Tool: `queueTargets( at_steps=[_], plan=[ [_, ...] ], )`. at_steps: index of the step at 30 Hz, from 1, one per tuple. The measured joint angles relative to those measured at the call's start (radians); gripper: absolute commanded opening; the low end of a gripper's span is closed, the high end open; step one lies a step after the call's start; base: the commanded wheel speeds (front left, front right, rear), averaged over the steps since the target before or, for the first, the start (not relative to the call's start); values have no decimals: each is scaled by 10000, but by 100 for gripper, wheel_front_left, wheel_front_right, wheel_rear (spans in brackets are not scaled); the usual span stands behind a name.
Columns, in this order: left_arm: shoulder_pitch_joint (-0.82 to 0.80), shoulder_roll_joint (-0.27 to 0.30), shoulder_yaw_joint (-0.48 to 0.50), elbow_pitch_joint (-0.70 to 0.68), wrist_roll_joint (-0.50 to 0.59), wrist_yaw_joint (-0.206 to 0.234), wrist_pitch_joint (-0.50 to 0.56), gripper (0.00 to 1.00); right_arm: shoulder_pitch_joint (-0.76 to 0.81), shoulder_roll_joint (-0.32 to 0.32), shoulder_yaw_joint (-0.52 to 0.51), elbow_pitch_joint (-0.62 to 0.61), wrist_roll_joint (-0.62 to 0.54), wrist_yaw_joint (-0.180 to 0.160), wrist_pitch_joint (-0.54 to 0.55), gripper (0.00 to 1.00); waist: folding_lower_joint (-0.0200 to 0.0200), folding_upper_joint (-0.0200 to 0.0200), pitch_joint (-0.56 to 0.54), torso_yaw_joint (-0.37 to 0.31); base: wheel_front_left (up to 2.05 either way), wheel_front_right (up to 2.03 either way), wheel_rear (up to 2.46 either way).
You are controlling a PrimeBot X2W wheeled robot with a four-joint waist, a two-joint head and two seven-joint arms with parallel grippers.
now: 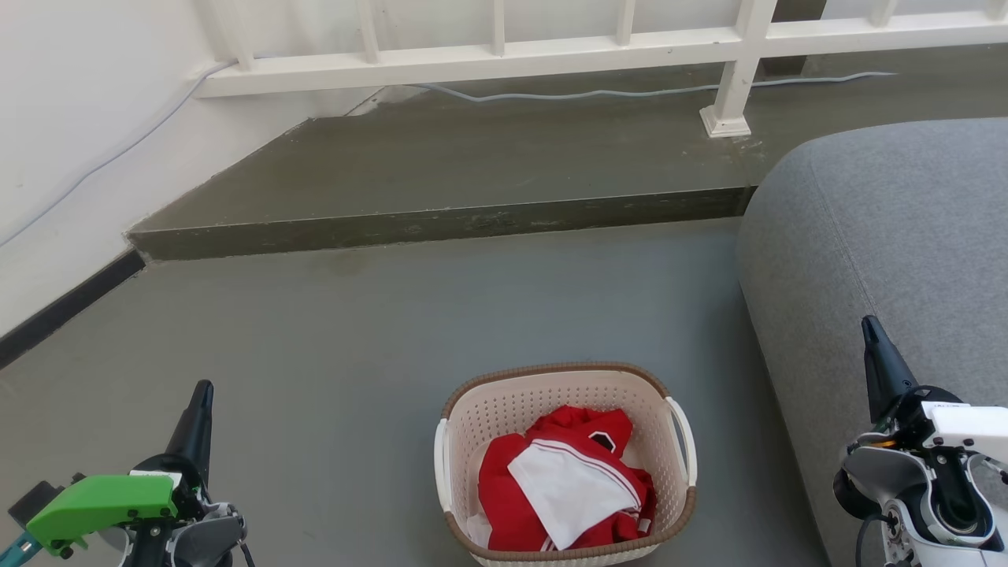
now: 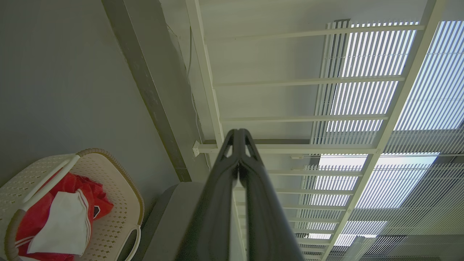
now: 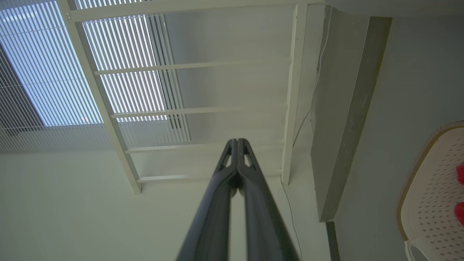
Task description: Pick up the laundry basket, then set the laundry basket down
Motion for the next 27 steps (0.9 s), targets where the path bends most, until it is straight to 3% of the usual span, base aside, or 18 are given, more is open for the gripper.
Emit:
queueTargets(
  at_steps=[8, 9, 11, 12, 13, 27],
  plan=[
    [0, 0, 2, 0, 0, -2, 4, 0, 0, 0, 0, 0, -44, 0, 8, 0, 0, 0, 0, 0, 0, 0, 0],
    [10, -6, -2, 29, -4, 2, 4, 100, 13, 10, 2, 25, -50, -2, 8, 100, 0, 0, 0, 0, 0, 0, 0],
    [120, -63, -25, 230, -4, 6, 4, 100, 143, 96, 13, 228, -50, -8, 6, 100, 0, 0, 0, 0, 0, 0, 0],
    [215, -109, -33, 351, -4, 6, 4, 0, 252, 151, 25, 339, -50, -10, 6, 0, 0, 0, 0, 0, 0, 0, 0],
    [314, -159, -36, 460, -4, 8, 4, 100, 360, 201, 33, 456, -50, -13, 6, 100, 0, 0, 0, 0, 0, 0, 0],
    [433, -245, -178, 341, 2, 8, -320, 100, 485, 263, 236, 291, -48, -13, -173, 100, 0, 0, 14, -6, 0, 0, 0]
  ],
)
